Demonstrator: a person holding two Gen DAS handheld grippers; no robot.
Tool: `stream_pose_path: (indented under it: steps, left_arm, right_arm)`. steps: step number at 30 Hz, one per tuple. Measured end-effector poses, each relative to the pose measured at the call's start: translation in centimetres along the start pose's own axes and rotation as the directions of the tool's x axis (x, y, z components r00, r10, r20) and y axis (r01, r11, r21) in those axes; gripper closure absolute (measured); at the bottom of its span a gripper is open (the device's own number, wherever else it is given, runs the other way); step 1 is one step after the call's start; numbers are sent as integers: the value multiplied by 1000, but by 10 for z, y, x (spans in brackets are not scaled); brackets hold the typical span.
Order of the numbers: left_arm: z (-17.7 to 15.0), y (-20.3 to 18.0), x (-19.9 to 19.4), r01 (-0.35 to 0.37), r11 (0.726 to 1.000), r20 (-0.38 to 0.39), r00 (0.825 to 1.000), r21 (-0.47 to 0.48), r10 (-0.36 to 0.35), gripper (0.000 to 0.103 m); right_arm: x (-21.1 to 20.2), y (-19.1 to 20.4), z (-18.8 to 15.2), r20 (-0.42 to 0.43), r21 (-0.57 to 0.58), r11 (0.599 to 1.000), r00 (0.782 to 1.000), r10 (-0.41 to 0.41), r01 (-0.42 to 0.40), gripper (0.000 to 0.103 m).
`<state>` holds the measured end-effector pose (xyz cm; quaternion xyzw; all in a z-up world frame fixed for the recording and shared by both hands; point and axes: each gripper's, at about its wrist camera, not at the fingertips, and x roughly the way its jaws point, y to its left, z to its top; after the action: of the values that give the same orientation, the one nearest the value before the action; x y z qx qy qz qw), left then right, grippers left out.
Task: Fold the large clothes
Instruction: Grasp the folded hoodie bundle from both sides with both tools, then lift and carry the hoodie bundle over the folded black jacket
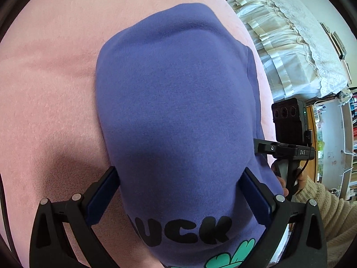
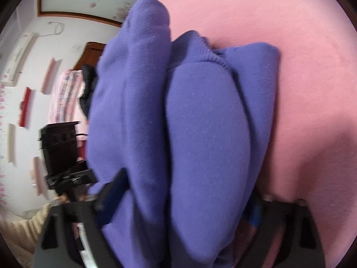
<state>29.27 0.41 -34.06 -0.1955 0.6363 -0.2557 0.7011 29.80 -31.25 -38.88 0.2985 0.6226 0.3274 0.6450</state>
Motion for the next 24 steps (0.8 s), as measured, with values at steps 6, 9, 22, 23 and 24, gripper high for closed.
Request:
stream_pose_path:
  steps: [6, 9, 22, 23, 24]
  left_arm:
    - [10, 3, 11, 14, 998, -54, 998, -59, -17, 0]
    - [11, -7, 14, -17, 998, -67, 998, -58, 13, 0]
    - [-20, -74, -70, -96, 995, 59, 994, -3, 96, 20]
    - [-23, -83, -86, -103, 995, 70, 992, 12, 102, 20]
    - [-25, -89, -95, -107, 994, 78, 991, 22, 105, 20]
  right_arm:
    - [-2, -7, 1, -11, 34, 999, 1000, 3, -2, 23]
    - [-5, -4, 0, -2, 33, 999, 1000, -1, 1, 31]
    - [-67, 90, -29, 76, -80, 994, 994, -74, 80, 58]
    - [-73, 100, -32, 84, -84, 993, 994, -71, 78, 57]
    - [-78, 110, -35, 92, -93, 993, 993, -70, 78, 57]
